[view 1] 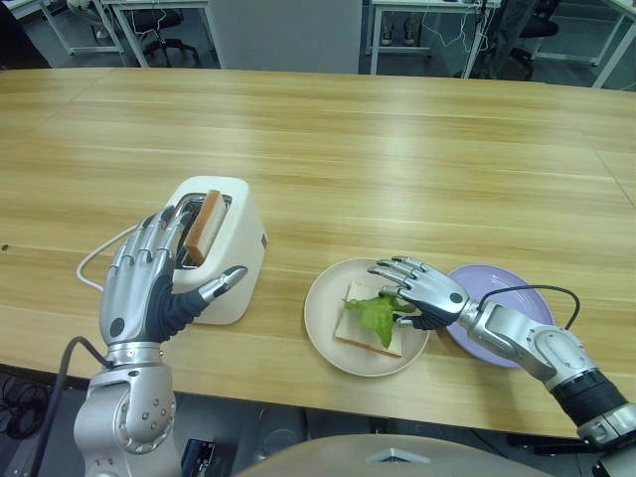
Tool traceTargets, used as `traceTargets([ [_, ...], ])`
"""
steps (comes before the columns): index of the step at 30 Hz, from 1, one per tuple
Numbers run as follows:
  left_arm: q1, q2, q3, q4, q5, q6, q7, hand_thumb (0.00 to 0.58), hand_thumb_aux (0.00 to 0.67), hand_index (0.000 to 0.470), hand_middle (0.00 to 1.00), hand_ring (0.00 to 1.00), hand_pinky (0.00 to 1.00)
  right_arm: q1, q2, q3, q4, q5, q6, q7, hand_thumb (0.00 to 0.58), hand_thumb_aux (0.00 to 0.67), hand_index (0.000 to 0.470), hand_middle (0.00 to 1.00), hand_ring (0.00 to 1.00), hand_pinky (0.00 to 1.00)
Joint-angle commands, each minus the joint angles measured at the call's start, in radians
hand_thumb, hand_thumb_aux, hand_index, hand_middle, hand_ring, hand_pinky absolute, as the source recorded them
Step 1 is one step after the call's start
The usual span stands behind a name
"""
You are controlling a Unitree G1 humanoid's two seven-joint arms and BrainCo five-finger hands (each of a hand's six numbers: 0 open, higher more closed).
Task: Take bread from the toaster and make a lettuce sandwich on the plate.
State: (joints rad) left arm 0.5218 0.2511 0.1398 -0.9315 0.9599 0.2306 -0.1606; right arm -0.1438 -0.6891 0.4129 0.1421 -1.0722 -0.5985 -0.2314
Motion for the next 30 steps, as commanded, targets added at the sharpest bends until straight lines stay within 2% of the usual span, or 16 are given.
traceTargets([
  [1, 0.004, -0.006, 0.019, 0.043, 0.024, -0.012, 0.001, 0.000, 0.000, 0.000, 0.00, 0.00, 0.00, 0.011, -0.006, -0.014, -0.040, 0.012, 0.010, -0.014, 0.000, 0.000, 0.000, 0.00, 0.00, 0.00],
  [12, -0.070, 0.036, 0.026, 0.256, 0.109, 0.026, -0.037, 0.000, 0.000, 0.000, 0.00, 0.00, 0.00, 0.062, -0.028, -0.070, -0.171, 0.095, 0.012, 0.024, 0.000, 0.000, 0.000, 0.00, 0.00, 0.00],
  [18, -0.183, 0.079, 0.000, 0.403, 0.144, 0.068, -0.072, 0.000, 0.000, 0.000, 0.00, 0.00, 0.00, 0.134, -0.020, -0.107, -0.295, 0.172, 0.014, 0.076, 0.000, 0.000, 0.000, 0.00, 0.00, 0.00],
  [25, -0.297, 0.089, -0.020, 0.477, 0.137, 0.107, -0.063, 0.000, 0.000, 0.000, 0.00, 0.00, 0.00, 0.239, 0.026, -0.115, -0.427, 0.289, 0.019, 0.161, 0.000, 0.000, 0.000, 0.00, 0.00, 0.00],
  [26, -0.310, 0.090, -0.025, 0.491, 0.133, 0.107, -0.059, 0.152, 0.095, 0.065, 0.00, 0.00, 0.00, 0.256, 0.032, -0.119, -0.443, 0.306, 0.023, 0.172, 0.000, 0.000, 0.000, 0.00, 0.00, 0.00],
  [27, -0.321, 0.090, -0.028, 0.502, 0.123, 0.104, -0.051, 0.278, 0.187, 0.128, 0.00, 0.00, 0.00, 0.268, 0.036, -0.123, -0.455, 0.318, 0.023, 0.180, 0.000, 0.000, 0.000, 0.00, 0.00, 0.00],
  [28, -0.328, 0.090, -0.030, 0.510, 0.116, 0.103, -0.045, 0.278, 0.187, 0.128, 0.00, 0.00, 0.00, 0.277, 0.040, -0.128, -0.463, 0.325, 0.023, 0.188, 0.000, 0.000, 0.000, 0.00, 0.00, 0.00],
  [29, -0.334, 0.091, -0.032, 0.514, 0.111, 0.103, -0.041, 0.530, 0.473, 0.325, 0.00, 0.00, 0.00, 0.284, 0.044, -0.132, -0.469, 0.331, 0.023, 0.195, 0.000, 0.000, 0.000, 0.00, 0.00, 0.00],
  [30, -0.338, 0.090, -0.032, 0.513, 0.105, 0.103, -0.034, 0.548, 0.512, 0.352, 0.00, 0.00, 0.00, 0.289, 0.047, -0.134, -0.471, 0.336, 0.023, 0.201, 0.000, 0.000, 0.000, 0.00, 0.00, 0.00],
])
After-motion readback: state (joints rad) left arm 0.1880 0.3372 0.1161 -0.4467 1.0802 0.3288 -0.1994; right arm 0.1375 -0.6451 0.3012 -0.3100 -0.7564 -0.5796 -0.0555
